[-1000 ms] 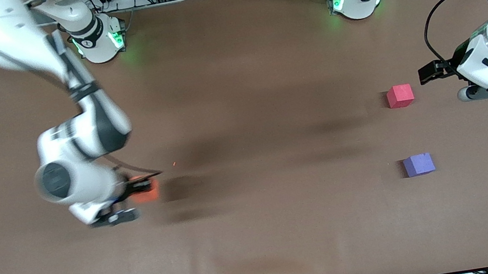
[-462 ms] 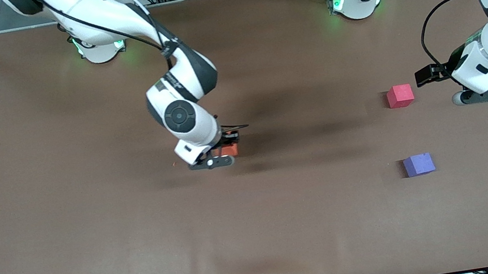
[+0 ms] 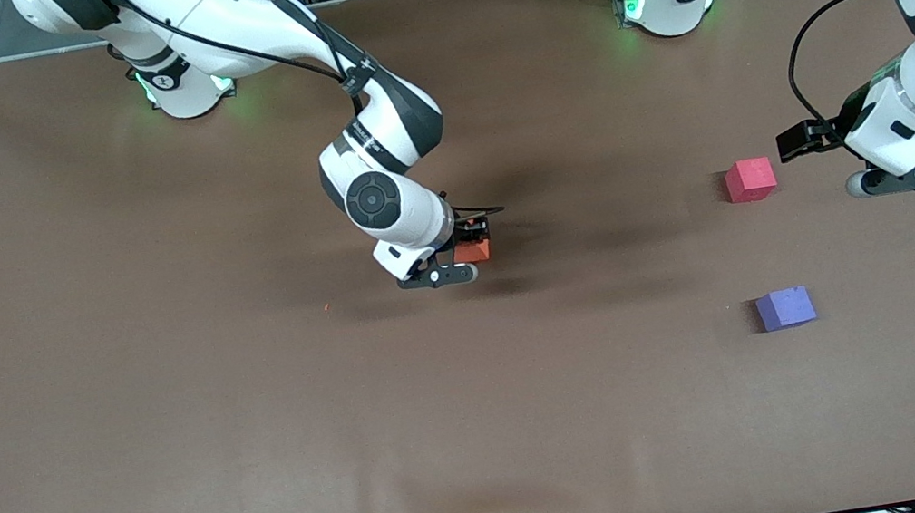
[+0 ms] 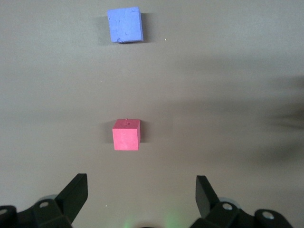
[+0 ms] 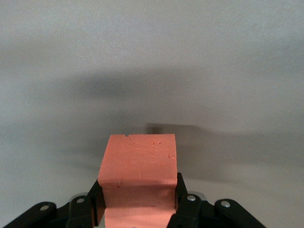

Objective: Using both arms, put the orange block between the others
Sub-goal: 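Carry the orange cube with the right gripper toward the table middle, then release the orange cube while the left gripper reaches toward it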

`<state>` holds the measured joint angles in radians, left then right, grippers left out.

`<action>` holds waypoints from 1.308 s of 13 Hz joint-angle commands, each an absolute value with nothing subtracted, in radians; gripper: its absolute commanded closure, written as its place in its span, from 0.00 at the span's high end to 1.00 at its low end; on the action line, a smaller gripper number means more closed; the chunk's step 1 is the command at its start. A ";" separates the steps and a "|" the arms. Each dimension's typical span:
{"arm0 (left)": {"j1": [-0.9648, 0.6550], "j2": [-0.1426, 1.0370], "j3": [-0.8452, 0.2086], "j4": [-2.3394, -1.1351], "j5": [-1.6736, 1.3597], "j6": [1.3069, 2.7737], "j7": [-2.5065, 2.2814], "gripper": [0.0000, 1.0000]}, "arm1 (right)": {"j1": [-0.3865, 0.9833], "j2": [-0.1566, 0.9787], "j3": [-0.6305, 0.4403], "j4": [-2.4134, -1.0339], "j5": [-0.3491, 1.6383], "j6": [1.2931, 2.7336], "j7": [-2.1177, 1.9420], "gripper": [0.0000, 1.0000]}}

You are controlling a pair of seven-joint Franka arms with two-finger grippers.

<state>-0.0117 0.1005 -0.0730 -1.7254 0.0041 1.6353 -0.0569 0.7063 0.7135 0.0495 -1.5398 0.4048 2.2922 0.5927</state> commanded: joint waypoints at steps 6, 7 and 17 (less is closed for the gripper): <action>-0.014 0.074 -0.084 -1.733 -0.046 1.631 -0.066 1.00 | 0.742 0.739 0.035 -1.523 0.446 2.362 0.641 1.00; -0.017 0.080 -0.086 -1.735 -0.055 1.632 -0.093 1.00 | 0.732 0.727 0.032 -1.507 0.436 2.352 0.638 1.00; -0.458 0.380 -0.133 -1.517 -0.048 1.725 -0.734 1.00 | 0.432 0.166 -0.009 -1.482 0.249 1.624 0.608 1.00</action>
